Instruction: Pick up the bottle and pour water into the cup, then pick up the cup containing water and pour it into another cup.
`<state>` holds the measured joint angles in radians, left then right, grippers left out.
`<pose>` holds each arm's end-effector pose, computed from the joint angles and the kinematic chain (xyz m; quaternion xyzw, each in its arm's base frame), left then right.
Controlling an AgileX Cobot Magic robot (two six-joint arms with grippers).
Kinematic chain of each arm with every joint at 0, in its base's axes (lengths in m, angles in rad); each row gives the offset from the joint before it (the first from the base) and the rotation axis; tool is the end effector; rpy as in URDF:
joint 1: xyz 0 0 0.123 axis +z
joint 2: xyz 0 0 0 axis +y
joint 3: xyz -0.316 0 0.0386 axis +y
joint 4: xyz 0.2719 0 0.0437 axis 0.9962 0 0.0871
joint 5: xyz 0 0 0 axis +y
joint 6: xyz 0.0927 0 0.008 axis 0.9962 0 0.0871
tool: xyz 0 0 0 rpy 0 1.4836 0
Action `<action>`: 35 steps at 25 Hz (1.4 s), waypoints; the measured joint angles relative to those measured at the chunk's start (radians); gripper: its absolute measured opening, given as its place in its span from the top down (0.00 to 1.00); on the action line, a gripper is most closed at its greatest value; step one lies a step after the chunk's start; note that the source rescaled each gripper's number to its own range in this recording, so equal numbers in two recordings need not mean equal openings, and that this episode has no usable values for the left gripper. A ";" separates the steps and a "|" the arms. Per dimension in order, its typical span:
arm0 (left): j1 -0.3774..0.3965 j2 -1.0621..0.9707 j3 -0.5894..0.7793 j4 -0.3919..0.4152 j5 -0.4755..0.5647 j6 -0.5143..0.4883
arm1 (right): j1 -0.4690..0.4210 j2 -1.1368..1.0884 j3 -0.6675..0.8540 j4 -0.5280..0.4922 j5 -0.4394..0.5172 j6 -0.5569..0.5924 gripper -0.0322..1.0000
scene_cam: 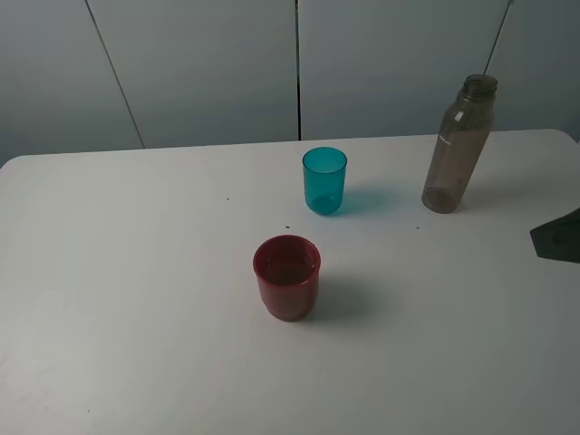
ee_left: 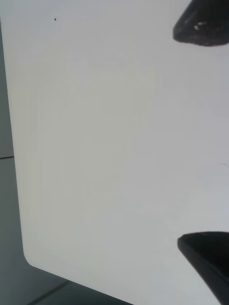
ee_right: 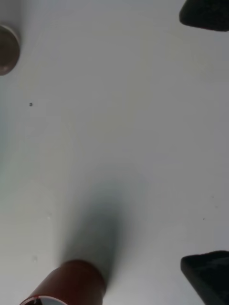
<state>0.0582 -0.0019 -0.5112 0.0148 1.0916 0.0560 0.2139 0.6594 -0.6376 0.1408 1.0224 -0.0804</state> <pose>-0.0187 0.0001 0.2886 -0.0014 0.8578 0.0367 0.5126 0.0955 0.0322 0.3095 -0.1228 0.9431 0.0882 0.2961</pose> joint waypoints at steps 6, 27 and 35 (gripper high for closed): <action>0.000 0.000 0.000 0.000 0.000 0.000 | -0.004 -0.319 0.000 -0.036 0.092 0.025 0.00; 0.000 0.000 0.000 0.000 0.000 0.000 | -0.004 -0.660 0.126 -0.074 0.077 0.036 0.00; 0.000 0.000 0.000 0.000 0.000 0.000 | -0.175 -0.660 0.126 -0.075 0.074 0.036 0.00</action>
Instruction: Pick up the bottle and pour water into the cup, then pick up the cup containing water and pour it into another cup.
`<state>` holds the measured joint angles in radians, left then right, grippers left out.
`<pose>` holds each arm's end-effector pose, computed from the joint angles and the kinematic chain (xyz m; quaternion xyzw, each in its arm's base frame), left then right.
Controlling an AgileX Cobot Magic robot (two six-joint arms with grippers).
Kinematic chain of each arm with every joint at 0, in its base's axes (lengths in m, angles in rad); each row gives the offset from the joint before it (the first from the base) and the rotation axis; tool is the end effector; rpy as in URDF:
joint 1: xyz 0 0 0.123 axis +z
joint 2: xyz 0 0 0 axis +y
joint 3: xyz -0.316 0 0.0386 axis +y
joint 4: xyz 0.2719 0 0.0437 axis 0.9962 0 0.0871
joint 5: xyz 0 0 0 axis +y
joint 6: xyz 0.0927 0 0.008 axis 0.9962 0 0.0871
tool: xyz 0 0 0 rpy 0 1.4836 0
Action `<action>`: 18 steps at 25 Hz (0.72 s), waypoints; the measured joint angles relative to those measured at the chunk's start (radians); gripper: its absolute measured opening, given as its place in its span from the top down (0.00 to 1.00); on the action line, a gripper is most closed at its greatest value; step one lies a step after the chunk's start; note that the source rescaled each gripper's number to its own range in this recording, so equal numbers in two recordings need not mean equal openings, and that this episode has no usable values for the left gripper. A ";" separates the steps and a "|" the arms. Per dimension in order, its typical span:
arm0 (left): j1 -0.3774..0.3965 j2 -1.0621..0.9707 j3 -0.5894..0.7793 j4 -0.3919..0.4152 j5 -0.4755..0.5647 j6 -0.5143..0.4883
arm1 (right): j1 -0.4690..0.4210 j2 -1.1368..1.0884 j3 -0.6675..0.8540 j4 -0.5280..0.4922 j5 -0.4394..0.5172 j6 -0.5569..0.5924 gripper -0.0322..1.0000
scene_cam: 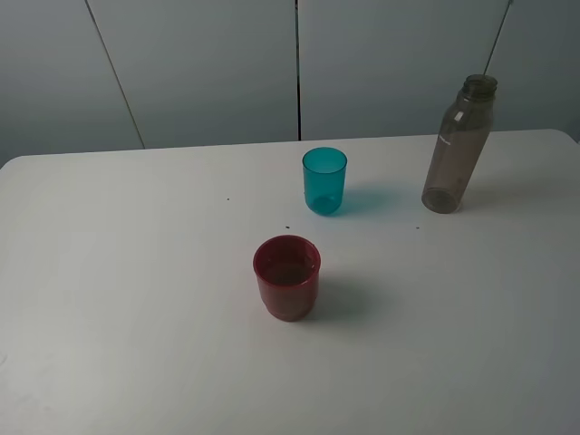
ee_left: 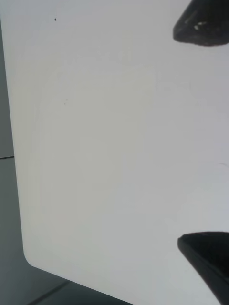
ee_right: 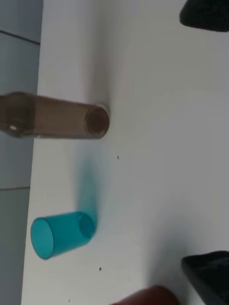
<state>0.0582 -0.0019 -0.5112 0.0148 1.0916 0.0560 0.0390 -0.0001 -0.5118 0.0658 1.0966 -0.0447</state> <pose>-0.0187 0.0001 0.2886 -0.0014 0.8578 0.0367 0.5126 -0.0189 0.0047 0.2885 -0.0380 0.8581 0.0314 0.5111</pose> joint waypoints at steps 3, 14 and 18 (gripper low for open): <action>0.000 0.000 0.000 0.000 0.000 0.000 | -0.087 0.000 0.000 0.000 0.000 0.000 0.00; 0.000 0.000 0.000 0.000 0.000 0.000 | -0.131 0.000 0.000 0.004 0.000 -0.004 0.00; 0.000 0.000 0.000 0.000 0.000 0.000 | -0.131 0.000 0.000 -0.012 0.000 0.026 0.00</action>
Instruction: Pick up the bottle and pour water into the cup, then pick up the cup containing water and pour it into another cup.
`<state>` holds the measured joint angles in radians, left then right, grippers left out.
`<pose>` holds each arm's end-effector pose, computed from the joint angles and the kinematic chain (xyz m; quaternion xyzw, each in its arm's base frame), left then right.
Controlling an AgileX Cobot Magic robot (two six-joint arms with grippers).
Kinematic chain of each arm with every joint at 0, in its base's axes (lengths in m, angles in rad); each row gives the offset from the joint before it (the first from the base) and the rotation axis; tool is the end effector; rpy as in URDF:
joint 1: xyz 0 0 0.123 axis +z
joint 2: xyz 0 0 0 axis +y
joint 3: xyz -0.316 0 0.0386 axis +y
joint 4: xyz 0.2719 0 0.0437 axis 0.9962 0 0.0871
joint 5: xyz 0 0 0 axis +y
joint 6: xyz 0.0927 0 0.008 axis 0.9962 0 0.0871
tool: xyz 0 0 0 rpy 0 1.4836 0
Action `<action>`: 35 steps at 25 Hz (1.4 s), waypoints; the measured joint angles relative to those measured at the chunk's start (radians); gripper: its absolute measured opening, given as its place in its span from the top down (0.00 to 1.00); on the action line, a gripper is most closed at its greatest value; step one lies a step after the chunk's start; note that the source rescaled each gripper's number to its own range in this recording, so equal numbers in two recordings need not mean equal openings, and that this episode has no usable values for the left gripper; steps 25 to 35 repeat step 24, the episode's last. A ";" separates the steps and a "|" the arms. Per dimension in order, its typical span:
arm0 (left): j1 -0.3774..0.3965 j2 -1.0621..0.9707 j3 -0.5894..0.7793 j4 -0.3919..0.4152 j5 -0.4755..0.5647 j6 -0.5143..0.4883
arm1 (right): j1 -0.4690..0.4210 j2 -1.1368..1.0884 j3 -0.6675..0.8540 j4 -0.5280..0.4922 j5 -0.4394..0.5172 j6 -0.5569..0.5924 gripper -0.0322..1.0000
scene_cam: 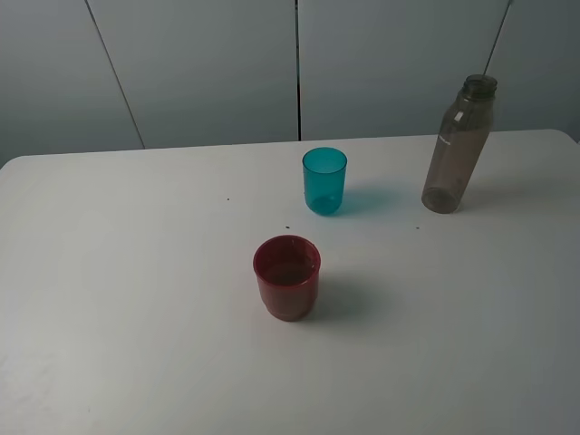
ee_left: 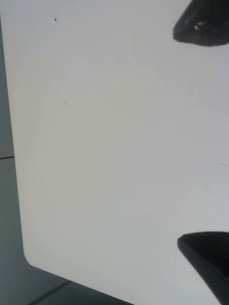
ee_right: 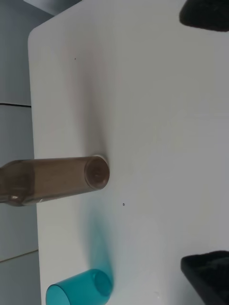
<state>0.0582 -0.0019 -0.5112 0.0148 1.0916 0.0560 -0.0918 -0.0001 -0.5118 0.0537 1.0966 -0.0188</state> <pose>-0.0187 0.0001 0.2886 -0.0014 0.8578 0.0367 0.5126 -0.0182 0.0061 0.2885 0.0297 0.8586 -0.0015 0.5118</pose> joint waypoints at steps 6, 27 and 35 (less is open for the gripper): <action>0.000 0.000 0.000 0.000 0.000 0.000 | 0.000 0.000 0.000 -0.015 0.000 0.019 0.00; 0.000 0.000 0.000 0.000 0.000 0.000 | 0.000 0.000 0.000 -0.015 0.000 0.019 0.00; 0.000 0.000 0.000 0.000 0.000 0.000 | 0.000 0.000 0.000 -0.015 0.000 0.019 0.00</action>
